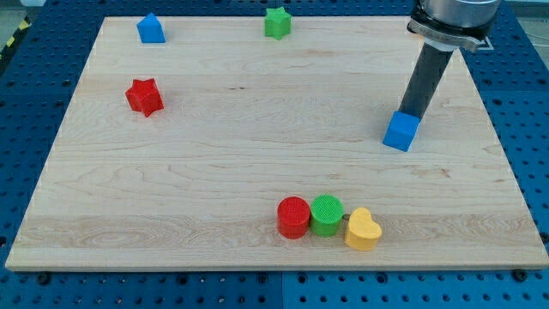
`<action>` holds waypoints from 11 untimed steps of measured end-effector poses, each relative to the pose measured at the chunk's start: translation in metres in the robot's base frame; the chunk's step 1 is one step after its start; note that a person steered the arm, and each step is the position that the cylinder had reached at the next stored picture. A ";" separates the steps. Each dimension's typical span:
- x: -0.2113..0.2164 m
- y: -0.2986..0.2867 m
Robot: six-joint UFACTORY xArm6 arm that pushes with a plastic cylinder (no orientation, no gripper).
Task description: Put the blue cube on the top of the yellow heart
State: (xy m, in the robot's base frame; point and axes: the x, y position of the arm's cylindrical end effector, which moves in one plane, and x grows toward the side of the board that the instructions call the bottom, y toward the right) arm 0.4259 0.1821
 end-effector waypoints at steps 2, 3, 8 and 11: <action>0.016 -0.012; 0.016 -0.017; 0.106 -0.037; 0.105 -0.037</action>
